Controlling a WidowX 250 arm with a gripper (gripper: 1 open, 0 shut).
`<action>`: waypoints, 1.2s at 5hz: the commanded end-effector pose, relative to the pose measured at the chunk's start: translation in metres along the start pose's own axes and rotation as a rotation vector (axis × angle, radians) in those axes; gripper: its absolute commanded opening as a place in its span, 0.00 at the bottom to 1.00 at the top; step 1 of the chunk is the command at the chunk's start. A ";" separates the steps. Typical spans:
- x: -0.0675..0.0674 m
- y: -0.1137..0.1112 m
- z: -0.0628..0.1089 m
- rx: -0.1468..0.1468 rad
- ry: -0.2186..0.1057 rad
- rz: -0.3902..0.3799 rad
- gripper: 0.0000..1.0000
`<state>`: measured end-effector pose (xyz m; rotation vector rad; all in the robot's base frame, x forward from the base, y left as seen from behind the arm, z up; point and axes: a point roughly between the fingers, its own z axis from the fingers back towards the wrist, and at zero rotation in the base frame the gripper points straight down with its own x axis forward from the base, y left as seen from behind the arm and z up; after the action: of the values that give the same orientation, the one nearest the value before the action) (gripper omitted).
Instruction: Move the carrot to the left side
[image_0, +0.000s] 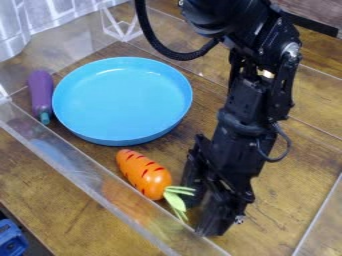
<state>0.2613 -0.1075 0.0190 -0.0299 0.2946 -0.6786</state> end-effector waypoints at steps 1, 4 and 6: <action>-0.001 0.015 0.010 0.007 -0.036 0.017 0.00; -0.001 0.020 0.010 0.009 -0.039 0.015 0.00; -0.010 0.027 0.008 0.017 -0.020 -0.014 1.00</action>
<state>0.2658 -0.0931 0.0183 -0.0223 0.2988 -0.7147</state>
